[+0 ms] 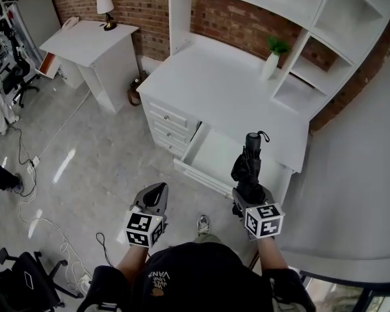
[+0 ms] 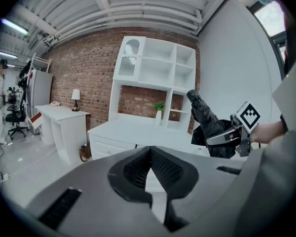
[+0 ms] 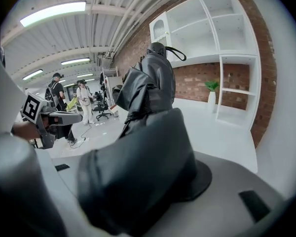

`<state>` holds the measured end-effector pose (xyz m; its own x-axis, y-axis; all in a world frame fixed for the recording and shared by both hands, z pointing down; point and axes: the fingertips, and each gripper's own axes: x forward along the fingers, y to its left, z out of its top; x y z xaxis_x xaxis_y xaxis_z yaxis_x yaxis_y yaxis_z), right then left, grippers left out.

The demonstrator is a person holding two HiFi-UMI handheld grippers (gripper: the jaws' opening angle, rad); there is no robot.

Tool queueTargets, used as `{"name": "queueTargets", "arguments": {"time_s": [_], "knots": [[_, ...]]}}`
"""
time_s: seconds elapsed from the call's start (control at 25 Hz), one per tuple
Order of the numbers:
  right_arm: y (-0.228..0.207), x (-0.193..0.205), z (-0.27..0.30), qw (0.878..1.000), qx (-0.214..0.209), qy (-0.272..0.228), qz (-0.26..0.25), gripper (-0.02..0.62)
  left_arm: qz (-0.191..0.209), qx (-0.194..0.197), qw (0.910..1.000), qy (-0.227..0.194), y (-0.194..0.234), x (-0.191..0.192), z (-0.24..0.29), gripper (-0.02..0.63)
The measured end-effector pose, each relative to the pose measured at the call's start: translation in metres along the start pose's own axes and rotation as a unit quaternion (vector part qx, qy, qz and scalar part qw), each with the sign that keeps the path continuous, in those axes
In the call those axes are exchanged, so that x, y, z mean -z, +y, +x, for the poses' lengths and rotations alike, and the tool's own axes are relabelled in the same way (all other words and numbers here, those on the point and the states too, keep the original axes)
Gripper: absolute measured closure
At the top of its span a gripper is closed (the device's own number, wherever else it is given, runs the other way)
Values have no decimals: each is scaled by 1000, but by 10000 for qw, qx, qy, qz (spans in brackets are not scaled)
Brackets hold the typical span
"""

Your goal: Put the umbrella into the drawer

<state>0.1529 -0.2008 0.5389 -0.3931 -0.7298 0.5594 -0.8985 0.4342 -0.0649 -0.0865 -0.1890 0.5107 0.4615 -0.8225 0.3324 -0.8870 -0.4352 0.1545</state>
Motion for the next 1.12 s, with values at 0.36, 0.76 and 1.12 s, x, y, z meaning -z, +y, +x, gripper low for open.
{"name": "queueTargets", "arguments": {"time_s": [0.36, 0.76, 1.12], "knots": [[-42, -20, 64, 9966, -526, 371, -512, 357, -230, -604, 9979, -57, 8, -16, 44, 600], [-72, -6, 120, 9871, -1027, 831, -902, 357, -403, -1280, 9909, -124, 8, -21, 67, 600], [-81, 25, 160, 9759, -1231, 1384, -1151, 357, -557, -1602, 9855, -70, 9, -17, 66, 600]]}}
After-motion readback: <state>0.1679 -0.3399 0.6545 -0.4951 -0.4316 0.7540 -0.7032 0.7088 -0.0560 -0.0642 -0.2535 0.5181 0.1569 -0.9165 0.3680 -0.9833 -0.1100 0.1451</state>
